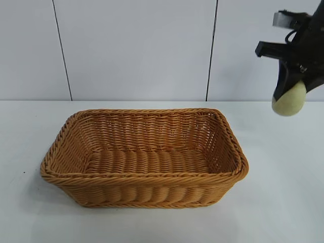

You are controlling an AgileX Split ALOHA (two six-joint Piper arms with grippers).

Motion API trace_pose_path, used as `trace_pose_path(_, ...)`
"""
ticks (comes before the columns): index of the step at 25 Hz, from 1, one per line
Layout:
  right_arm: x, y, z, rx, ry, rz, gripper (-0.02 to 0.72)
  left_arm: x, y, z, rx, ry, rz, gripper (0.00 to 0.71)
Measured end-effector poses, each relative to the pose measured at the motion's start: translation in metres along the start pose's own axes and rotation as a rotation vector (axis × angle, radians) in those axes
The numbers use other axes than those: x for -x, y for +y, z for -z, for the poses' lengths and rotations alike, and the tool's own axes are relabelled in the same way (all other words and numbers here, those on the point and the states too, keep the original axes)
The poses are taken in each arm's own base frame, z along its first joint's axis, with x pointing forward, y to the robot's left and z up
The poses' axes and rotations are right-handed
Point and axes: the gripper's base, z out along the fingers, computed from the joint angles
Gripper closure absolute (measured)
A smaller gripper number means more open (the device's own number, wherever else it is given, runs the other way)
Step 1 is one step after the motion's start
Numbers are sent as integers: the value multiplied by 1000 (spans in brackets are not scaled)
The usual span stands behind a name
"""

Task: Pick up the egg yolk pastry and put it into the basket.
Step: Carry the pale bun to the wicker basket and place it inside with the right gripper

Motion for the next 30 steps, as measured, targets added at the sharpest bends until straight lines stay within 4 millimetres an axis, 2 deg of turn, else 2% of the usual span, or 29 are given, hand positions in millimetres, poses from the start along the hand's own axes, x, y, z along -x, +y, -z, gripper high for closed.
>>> trace_pose_path(4,5,10,27,14,-54,30,568,0,0,0,0,0,0,17)
trace_pose_path(8,6,42,38,48,-76,116,568,0,0,0,0,0,0,17)
trace_pose_path(11,-1,75,38,88,-78,191,568,0,0,0,0,0,0,17)
trace_pose_path(17,-29,138,36,155,-55,343,568,0,0,0,0,0,0,17)
trace_pose_path(21,-47,173,36,204,-69,408,568,0,0,0,0,0,0,17)
trace_pose_path(26,-61,200,36,250,-96,435,568,0,0,0,0,0,0,17)
trace_pose_path(30,-66,212,16,252,-76,450,568,0,0,0,0,0,0,17)
